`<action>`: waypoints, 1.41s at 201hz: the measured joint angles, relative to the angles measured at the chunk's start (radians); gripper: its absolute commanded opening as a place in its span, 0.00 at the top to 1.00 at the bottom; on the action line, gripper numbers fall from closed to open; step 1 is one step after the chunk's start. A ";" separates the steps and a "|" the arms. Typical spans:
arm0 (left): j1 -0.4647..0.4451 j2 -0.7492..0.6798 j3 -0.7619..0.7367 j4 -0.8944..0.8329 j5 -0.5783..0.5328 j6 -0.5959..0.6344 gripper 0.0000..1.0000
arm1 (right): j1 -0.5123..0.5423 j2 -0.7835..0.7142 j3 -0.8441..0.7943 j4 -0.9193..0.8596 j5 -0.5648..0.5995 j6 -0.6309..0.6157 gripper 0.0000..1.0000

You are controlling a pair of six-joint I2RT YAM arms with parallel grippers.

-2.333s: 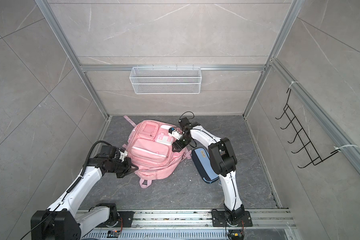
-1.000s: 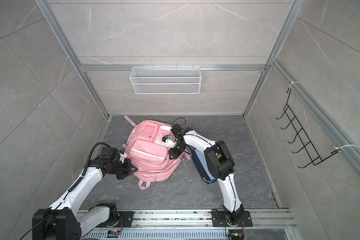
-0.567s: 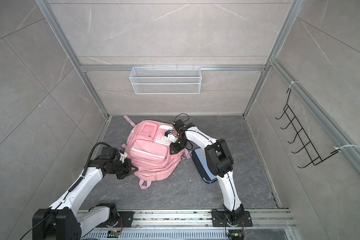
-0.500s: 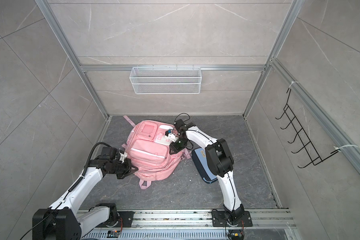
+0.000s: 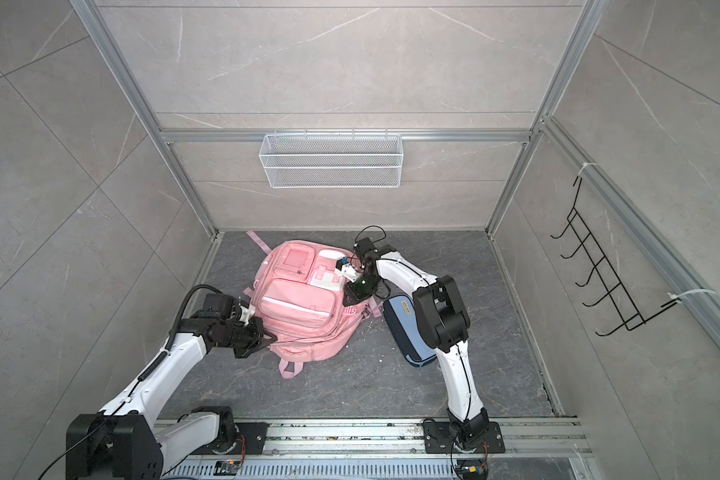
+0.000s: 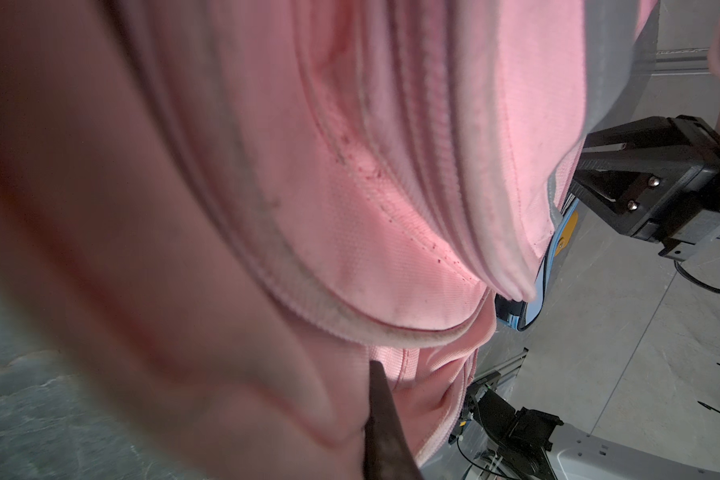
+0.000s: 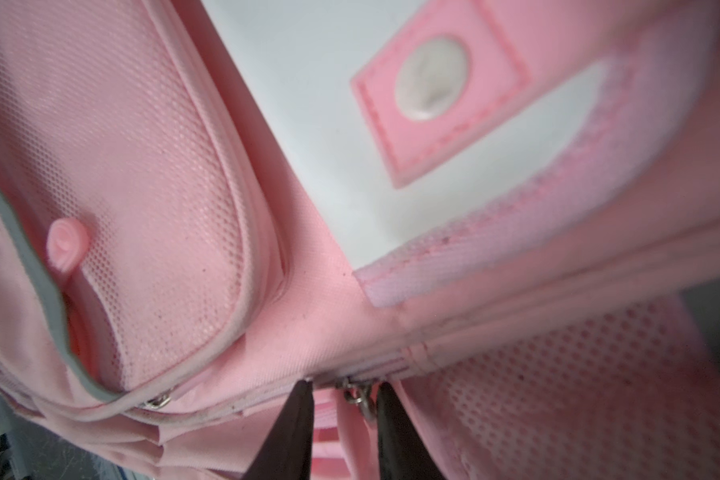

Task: Pack the student bag
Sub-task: 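Pinch the front pocket zipper pull with the right gripper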

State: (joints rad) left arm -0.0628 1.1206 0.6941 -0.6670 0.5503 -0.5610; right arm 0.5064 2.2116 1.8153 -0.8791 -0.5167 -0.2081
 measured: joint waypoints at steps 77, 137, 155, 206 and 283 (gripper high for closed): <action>0.000 0.016 0.000 0.002 0.002 0.000 1.00 | 0.000 0.008 0.002 -0.017 0.057 -0.047 0.97; 0.000 0.016 0.000 0.006 0.003 0.001 1.00 | 0.012 -0.019 -0.032 0.023 0.100 -0.047 1.00; 0.000 0.016 -0.001 0.008 0.003 0.000 1.00 | 0.028 -0.047 -0.043 0.027 0.145 -0.058 1.00; 0.000 0.016 -0.019 0.023 0.000 0.000 1.00 | 0.124 -0.074 -0.043 0.002 0.359 -0.135 1.00; 0.001 0.009 -0.035 0.016 -0.005 0.000 1.00 | 0.253 -0.074 -0.001 -0.124 0.566 -0.153 1.00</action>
State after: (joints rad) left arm -0.0616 1.1297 0.6590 -0.6506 0.5453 -0.5610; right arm 0.7593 2.1372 1.8145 -1.0027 0.0494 -0.3607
